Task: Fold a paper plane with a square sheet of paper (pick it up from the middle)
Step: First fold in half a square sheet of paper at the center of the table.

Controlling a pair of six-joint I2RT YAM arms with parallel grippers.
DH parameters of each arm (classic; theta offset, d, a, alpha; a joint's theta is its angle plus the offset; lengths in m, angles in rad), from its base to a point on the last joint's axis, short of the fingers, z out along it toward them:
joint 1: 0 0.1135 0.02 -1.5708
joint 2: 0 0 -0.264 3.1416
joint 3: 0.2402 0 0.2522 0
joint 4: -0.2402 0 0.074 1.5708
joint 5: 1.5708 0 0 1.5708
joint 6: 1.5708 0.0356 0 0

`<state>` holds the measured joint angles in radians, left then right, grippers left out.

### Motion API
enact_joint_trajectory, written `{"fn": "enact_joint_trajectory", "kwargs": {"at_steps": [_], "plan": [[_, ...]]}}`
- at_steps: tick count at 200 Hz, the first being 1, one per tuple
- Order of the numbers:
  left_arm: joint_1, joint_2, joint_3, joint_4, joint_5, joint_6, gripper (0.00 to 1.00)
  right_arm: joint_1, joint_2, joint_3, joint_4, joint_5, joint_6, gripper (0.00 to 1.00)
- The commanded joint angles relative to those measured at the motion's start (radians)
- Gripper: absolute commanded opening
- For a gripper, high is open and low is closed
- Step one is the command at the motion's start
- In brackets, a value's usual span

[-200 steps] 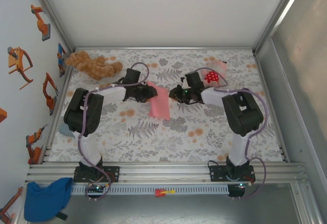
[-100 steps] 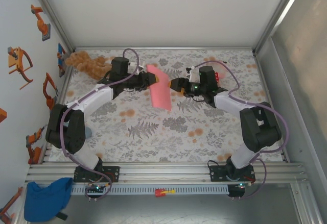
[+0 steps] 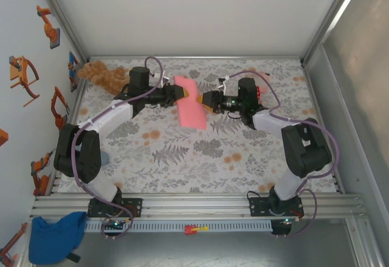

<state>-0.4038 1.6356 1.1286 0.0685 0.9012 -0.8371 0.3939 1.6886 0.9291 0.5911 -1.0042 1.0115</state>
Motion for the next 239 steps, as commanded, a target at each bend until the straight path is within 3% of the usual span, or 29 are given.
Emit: {"fn": "enact_joint_trajectory", "kwargs": {"at_steps": [1,90,158,188,213,230,239], "plan": [[0.013,-0.018,-0.015,-0.034,0.006,0.016,0.25,0.001,-0.008,-0.006,0.042,-0.02,0.022,0.48],[0.036,-0.039,-0.01,-0.116,-0.046,0.072,0.24,0.003,-0.032,-0.011,-0.072,0.022,0.009,0.41],[0.036,-0.025,0.002,-0.107,-0.056,0.067,0.23,0.029,-0.046,-0.045,-0.031,0.023,0.096,0.34],[0.036,-0.034,0.0,-0.124,-0.049,0.075,0.23,0.028,-0.029,-0.015,-0.03,0.046,0.088,0.26],[0.037,-0.047,-0.005,-0.144,-0.047,0.086,0.24,0.028,-0.014,0.008,-0.046,0.056,0.088,0.12],[0.039,-0.054,-0.008,-0.16,-0.05,0.091,0.29,0.028,-0.028,0.014,-0.071,0.069,0.076,0.03],[0.041,-0.06,-0.011,-0.174,-0.057,0.095,0.37,0.027,-0.042,0.02,-0.116,0.084,0.05,0.0]]}}
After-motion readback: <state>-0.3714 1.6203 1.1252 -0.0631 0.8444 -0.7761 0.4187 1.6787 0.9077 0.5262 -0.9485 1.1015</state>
